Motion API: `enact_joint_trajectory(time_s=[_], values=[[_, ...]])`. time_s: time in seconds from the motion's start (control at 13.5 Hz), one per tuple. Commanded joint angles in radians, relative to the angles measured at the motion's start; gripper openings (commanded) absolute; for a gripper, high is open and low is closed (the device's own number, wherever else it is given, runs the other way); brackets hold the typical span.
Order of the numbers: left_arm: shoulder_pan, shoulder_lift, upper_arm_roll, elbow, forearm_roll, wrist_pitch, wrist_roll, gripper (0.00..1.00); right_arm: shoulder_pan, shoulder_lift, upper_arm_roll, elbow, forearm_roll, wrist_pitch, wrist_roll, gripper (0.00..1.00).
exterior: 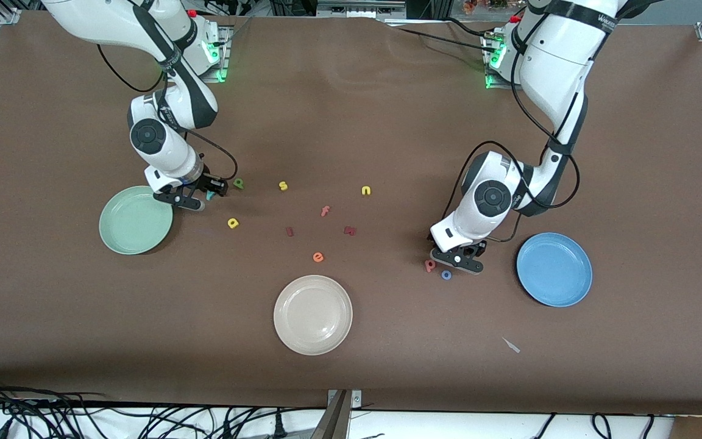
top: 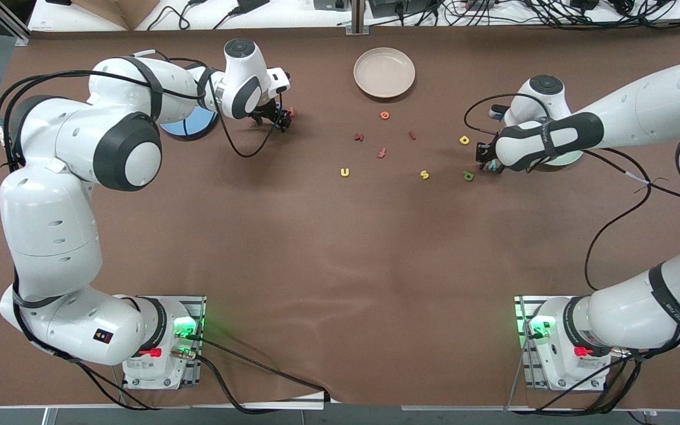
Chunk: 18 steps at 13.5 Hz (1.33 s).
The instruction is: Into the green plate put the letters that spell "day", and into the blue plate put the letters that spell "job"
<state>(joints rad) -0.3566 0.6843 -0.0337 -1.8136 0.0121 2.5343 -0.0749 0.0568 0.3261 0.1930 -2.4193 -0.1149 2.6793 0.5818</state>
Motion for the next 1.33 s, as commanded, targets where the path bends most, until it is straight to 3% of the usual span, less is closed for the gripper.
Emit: enact_joint_trajectory(time_s=[0.0,0.15,0.52,0.82,0.96,1.04,1.26], values=[[-0.044,0.027,0.032,0.007,-0.024,0.018,0.001,0.60,0.003,0.013,-0.006,0.011,0.014,0.011,-0.014,0.57],[-0.047,0.029,0.041,0.008,-0.023,0.018,0.001,0.56,-0.002,0.016,-0.006,0.015,0.008,0.011,-0.017,0.56],[-0.053,0.021,0.055,0.007,-0.020,0.018,0.004,0.28,-0.005,0.021,-0.006,0.017,0.008,0.011,-0.031,0.48],[-0.039,-0.046,0.058,-0.004,-0.020,0.003,0.015,0.28,-0.005,0.028,-0.007,0.017,0.006,0.013,-0.033,0.34],[0.023,-0.153,0.057,-0.062,-0.012,-0.031,0.017,0.28,-0.005,0.040,-0.013,0.017,0.004,0.037,-0.033,0.31],[0.062,-0.208,0.055,-0.108,-0.009,-0.046,0.029,0.28,-0.005,0.044,-0.015,0.017,0.004,0.039,-0.033,0.25],[0.212,-0.317,0.034,-0.223,-0.009,-0.046,0.221,0.28,-0.005,0.042,-0.015,0.016,0.004,0.039,-0.033,0.22]])
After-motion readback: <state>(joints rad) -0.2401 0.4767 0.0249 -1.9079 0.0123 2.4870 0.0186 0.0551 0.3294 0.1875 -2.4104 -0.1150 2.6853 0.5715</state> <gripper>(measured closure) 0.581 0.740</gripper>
